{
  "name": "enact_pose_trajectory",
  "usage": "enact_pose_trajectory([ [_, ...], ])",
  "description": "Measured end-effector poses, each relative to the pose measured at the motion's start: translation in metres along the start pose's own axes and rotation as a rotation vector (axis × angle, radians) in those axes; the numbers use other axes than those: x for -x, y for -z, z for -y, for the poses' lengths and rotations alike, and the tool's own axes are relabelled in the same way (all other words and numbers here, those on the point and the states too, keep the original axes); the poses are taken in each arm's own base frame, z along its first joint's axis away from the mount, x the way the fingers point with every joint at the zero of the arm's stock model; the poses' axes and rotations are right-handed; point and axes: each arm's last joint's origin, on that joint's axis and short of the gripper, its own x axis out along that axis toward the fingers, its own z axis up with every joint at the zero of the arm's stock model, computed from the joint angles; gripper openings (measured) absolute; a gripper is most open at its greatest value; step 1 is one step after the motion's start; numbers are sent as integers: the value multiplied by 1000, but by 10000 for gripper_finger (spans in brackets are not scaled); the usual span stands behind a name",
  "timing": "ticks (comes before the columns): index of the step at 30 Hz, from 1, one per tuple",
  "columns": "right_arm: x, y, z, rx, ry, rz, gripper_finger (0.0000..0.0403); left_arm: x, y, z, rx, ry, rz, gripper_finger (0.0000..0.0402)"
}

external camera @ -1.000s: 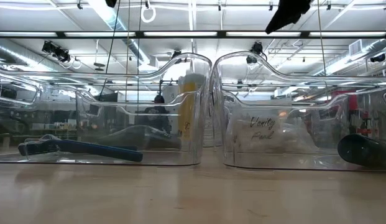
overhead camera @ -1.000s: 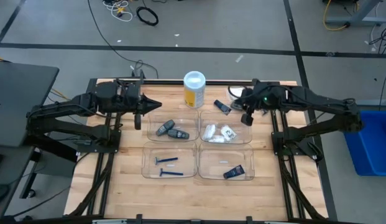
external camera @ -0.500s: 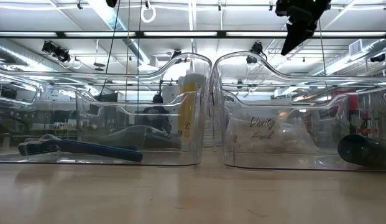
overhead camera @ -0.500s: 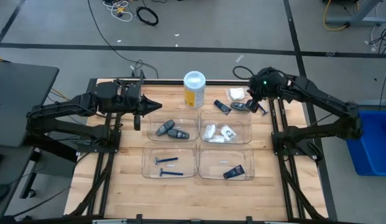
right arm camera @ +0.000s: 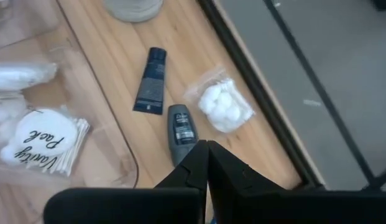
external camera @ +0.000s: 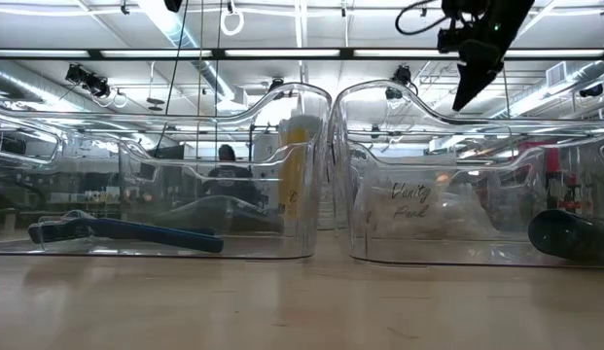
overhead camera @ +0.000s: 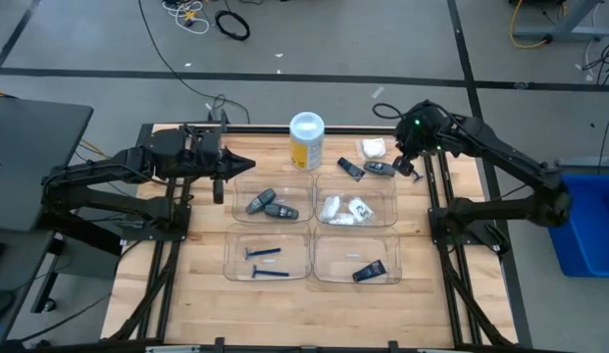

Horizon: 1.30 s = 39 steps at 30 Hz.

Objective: Pick & Place Travel size toiletries
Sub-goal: Put the blue shaver cream into the bottom right transparent bin

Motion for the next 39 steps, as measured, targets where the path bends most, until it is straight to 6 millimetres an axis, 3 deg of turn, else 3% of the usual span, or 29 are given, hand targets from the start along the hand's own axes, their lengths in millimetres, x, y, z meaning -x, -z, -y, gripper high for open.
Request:
enact_pose_trajectory([
  [12, -57, 28, 6, -16, -86, -3, 12, 0, 0, 0, -1, -16, -1, 8],
  [21, -74, 39, 12, -54, -138, 37, 7, 0, 0, -1, -4, -38, 0, 15],
  [31, -62, 15, 24, -135, -111, 195, 2, 0, 0, -2, 3, -60, 3, 12],
  [39, -73, -7, 30, -311, -181, 246, 1, 0, 0, -2, 12, -62, 4, 5],
])
